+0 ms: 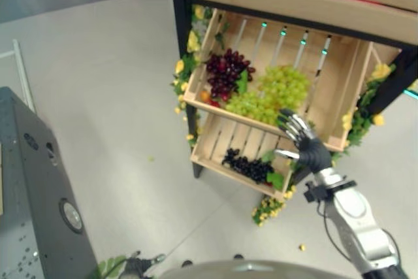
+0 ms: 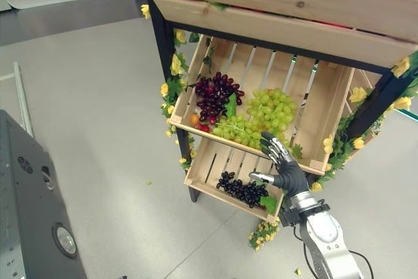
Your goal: Pick up the fruits from the basket on one side to the basket on the other side
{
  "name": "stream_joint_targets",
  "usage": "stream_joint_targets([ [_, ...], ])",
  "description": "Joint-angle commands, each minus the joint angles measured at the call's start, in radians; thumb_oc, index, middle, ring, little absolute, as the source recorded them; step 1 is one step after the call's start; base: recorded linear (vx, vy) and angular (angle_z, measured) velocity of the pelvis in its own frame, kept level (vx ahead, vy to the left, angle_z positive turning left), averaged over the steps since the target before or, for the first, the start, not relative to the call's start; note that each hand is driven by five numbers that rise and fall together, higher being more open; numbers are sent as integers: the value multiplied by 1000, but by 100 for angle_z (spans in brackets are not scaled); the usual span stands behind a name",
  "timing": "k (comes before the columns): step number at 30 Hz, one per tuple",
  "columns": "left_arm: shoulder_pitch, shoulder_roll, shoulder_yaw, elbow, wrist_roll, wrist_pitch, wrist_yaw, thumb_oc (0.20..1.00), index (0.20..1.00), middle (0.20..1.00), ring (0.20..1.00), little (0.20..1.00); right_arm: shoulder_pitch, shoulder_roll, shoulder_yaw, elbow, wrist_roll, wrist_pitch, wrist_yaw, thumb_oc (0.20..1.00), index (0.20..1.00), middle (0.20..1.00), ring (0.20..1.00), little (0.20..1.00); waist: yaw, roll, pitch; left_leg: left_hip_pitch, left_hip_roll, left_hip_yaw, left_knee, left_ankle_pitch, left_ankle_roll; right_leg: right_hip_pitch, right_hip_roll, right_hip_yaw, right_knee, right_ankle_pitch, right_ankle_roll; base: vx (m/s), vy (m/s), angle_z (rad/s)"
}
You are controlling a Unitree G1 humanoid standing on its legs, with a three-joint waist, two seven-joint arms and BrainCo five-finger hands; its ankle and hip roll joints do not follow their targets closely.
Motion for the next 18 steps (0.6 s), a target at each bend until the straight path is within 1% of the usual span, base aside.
stream_joint_targets([
  [1, -63, -25, 10, 54, -10, -48, 11, 1000, 1000, 1000, 1000, 1000, 71, -14, -5, 27, -48, -24, -6, 1000, 1000, 1000, 1000, 1000, -18, -4, -4, -92, 30, -95, 42, -10, -46, 39, -6, -30, 38, -125, 38, -34, -61, 0],
  [4, -62, -33, 5, 51, -23, -60, 1, 1000, 1000, 1000, 1000, 1000, 84, -26, -3, 91, -105, -31, -14, 1000, 1000, 1000, 1000, 1000, -24, -2, -2, -94, 34, -96, 58, -11, -52, 45, 4, -31, 39, -130, 30, -30, -62, 1],
  [7, -62, -38, 1, 53, -37, -66, -1, 1000, 1000, 1000, 1000, 1000, 81, -19, 6, 151, -114, -32, -21, 1000, 1000, 1000, 1000, 1000, -27, 1, 0, -94, 38, -96, 68, -13, -54, 49, 9, -31, 38, -131, 26, -18, -38, 5],
  [9, -62, -38, 1, 53, -37, -66, -1, 1000, 1000, 1000, 1000, 1000, 81, -19, 6, 151, -114, -32, -21, 1000, 1000, 1000, 1000, 1000, -27, 1, 1, -94, 38, -96, 68, -13, -54, 49, 9, -31, 38, -131, 26, -12, -25, 0],
  [10, -63, -45, -1, 58, -58, -68, -16, 1000, 1000, 1000, 1000, 1000, 78, -19, 20, 245, -158, -23, -37, 1000, 1000, 1000, 1000, 1000, -28, 4, 2, -95, 39, -98, 75, -13, -57, 52, 16, -32, 36, -133, 21, -27, -68, -2],
  [13, -65, -52, 2, 74, -71, -67, -36, 1000, 1000, 1000, 1000, 1000, 64, -12, 36, 364, -208, -14, -61, 1000, 1000, 1000, 1000, 1000, -32, 7, 3, -91, 45, -99, 75, -11, -61, 59, 23, -33, 32, -134, 16, -12, -52, -2],
  [16, -60, -52, 7, 73, -78, -67, -49, 1000, 1000, 1000, 1000, 1000, 66, -23, 29, 355, -235, -11, -56, 1000, 1000, 1000, 1000, 1000, -34, 13, 3, -85, 48, -101, 70, -8, -64, 65, 26, -36, 26, -134, 14, -1, -13, 3],
  [17, -58, -51, 18, 80, -77, -69, -49, 1000, 1000, 1000, 1000, 1000, 87, -19, 10, 312, -194, -21, -35, 1000, 1000, 1000, 1000, 1000, -38, 15, 1, -84, 49, -101, 69, -7, -66, 66, 26, -37, 24, -134, 15, 1, -13, 3],
  [18, -57, -51, 17, 80, -77, -69, -49, 1000, 1000, 1000, 1000, 1000, 90, -20, 8, 309, -193, -19, -34, 1000, 1000, 1000, 1000, 1000, -38, 16, 1, -84, 49, -101, 69, -7, -66, 66, 26, -37, 24, -134, 14, 4, -10, 4],
])
